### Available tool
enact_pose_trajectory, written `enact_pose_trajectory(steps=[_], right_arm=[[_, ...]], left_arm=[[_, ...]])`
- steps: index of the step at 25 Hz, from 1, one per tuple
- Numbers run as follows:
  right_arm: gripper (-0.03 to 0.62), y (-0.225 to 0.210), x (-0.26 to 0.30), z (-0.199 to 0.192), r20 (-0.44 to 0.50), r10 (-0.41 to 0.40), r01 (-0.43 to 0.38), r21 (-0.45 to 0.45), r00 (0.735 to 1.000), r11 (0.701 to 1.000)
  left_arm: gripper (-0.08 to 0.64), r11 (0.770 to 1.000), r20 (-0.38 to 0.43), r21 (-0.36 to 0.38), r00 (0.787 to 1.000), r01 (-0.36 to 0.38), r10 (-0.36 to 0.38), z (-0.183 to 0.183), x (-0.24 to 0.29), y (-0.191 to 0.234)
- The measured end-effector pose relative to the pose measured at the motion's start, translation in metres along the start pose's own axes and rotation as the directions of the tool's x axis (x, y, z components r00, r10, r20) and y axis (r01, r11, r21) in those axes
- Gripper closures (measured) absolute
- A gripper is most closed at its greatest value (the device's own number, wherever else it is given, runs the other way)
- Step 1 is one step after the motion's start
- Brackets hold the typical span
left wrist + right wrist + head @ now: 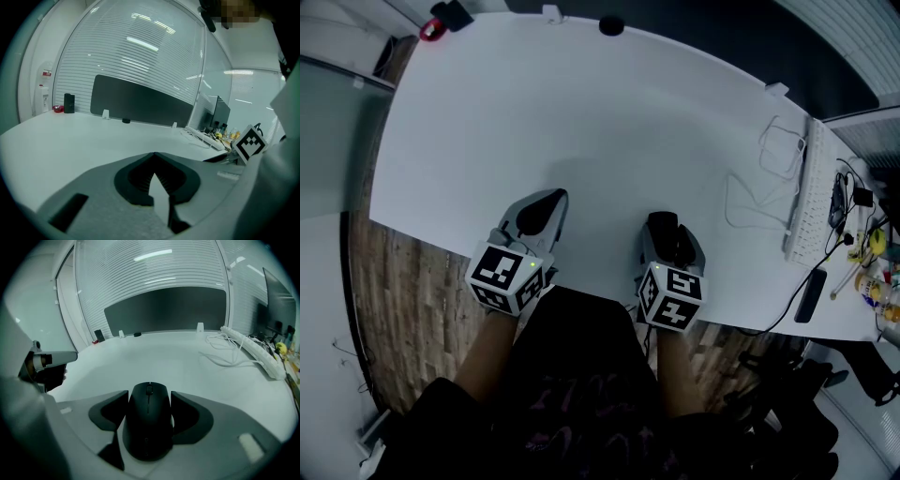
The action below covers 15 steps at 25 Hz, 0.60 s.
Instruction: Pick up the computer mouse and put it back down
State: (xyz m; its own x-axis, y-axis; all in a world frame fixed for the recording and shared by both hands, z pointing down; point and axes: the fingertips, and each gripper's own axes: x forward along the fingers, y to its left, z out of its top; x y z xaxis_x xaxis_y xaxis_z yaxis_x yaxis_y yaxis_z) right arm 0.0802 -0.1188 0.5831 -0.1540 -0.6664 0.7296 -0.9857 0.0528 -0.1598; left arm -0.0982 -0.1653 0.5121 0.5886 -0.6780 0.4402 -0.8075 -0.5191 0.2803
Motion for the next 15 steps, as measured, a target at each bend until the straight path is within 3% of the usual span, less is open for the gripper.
enact_pose_trajectory(steps=[15], right_arm=[[0.284, 0.0042, -0.0057, 0.0062, 0.019, 0.029, -0.028, -0.015, 0.999, 0.999]], left_arm=[[0.563, 1.000, 0.018, 0.008, 1.000, -0.012, 0.012, 0.0055, -0.0076, -0.0027]])
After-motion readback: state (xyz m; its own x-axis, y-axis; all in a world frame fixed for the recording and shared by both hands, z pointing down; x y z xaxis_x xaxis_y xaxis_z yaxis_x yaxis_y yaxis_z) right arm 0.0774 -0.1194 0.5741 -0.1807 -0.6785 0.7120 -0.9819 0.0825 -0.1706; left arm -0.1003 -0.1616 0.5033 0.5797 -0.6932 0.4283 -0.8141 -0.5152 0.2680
